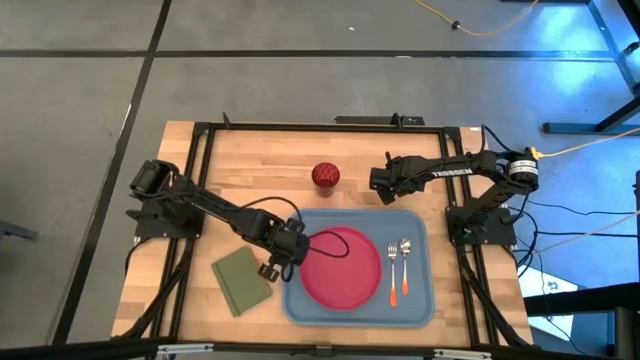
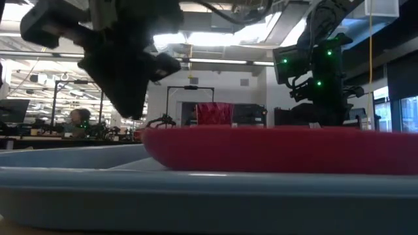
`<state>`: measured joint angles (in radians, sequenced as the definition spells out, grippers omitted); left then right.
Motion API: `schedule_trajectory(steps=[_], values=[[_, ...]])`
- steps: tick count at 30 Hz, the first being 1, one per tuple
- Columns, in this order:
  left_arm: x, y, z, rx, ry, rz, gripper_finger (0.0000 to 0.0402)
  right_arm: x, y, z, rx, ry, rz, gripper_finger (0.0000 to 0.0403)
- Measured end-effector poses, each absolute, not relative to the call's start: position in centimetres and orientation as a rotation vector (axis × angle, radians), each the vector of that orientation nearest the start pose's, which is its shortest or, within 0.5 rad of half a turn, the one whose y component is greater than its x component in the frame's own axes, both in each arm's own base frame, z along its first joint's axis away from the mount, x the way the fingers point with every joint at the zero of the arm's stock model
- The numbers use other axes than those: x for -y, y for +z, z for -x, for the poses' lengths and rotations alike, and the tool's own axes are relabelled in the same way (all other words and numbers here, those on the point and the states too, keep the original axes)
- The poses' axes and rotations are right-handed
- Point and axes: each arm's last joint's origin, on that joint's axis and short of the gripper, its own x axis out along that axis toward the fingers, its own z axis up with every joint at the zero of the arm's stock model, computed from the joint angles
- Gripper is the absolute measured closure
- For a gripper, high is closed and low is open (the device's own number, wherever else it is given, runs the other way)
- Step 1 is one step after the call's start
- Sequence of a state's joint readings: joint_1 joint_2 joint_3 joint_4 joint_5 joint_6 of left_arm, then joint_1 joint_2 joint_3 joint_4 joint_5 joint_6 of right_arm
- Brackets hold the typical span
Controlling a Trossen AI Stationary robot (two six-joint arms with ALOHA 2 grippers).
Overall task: Pick and place plate/cup/fork/spoon on tray
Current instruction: Put the pink plate on the blue serving tray to the left of the orange fork
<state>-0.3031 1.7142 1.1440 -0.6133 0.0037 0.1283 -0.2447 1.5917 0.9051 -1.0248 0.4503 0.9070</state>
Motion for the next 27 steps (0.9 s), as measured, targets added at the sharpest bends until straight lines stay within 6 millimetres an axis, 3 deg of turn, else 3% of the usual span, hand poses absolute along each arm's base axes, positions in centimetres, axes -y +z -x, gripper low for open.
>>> schedule_trajectory(steps=[15,21,27], values=[[10.5,16.5,-31.0,-1.113,-0.34,-0.22,0.0344,7.0,16.6,-23.0,-1.346,-1.232,-0.464,0.0302],[10.6,16.4,-31.7,-0.995,-0.35,-0.226,0.0344,7.0,16.6,-23.0,-1.346,-1.232,-0.465,0.0302],[10.6,16.4,-31.7,-0.989,-0.345,-0.236,0.0344,7.0,16.6,-23.0,-1.346,-1.232,-0.465,0.0302]])
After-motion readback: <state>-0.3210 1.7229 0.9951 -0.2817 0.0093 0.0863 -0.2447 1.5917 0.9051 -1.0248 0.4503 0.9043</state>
